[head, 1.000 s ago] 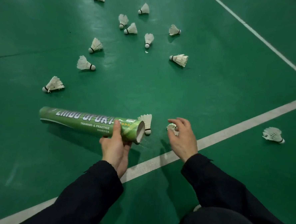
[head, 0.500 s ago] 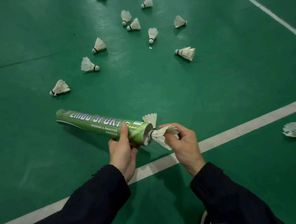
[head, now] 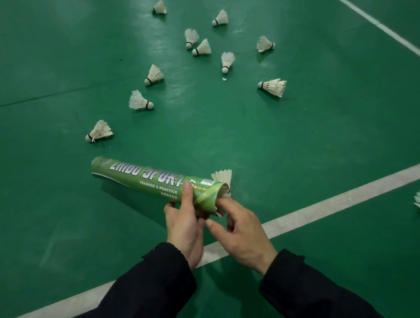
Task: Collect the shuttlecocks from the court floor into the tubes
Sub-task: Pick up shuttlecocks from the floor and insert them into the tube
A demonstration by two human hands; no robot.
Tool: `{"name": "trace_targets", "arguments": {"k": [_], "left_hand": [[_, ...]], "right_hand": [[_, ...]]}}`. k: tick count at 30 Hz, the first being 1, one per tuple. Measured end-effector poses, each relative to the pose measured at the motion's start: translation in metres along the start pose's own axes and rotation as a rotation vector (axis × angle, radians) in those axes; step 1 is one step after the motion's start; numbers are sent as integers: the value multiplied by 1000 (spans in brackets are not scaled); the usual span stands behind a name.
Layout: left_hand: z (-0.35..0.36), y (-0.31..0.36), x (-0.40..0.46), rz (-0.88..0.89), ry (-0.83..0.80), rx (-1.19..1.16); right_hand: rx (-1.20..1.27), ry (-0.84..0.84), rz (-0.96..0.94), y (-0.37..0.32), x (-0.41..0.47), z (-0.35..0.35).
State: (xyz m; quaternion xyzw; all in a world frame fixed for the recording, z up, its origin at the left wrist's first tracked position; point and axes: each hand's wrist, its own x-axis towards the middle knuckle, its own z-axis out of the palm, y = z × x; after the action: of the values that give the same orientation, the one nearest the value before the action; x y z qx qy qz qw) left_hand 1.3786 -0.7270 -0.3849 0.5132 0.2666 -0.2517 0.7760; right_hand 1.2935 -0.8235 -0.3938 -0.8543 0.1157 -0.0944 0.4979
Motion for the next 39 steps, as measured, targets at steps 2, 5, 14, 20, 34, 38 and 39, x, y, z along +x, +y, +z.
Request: {"name": "trace_targets", "arguments": {"k": [2, 5, 14, 20, 34, 38, 39], "left_hand": [[-1, -4, -1, 9, -12, 34], [-7, -7, 1, 31, -24, 69], [-41, 22, 30, 112, 141, -40], [-54, 18, 37, 72, 188, -89], [-32, 12, 27, 48, 105, -109], [-23, 9, 12, 42, 23, -68], [-21, 6, 8, 44, 13, -50]], "right_hand": [[-16, -79, 73, -3, 7, 2], [-181, -287, 226, 0, 23, 3], [82, 53, 287, 30, 41, 16], [-756, -311, -120, 67, 79, 40], [137, -16, 48, 12, 17, 23], [-27, -219, 26, 12, 9, 34], [-55, -245, 76, 11, 12, 35]]}}
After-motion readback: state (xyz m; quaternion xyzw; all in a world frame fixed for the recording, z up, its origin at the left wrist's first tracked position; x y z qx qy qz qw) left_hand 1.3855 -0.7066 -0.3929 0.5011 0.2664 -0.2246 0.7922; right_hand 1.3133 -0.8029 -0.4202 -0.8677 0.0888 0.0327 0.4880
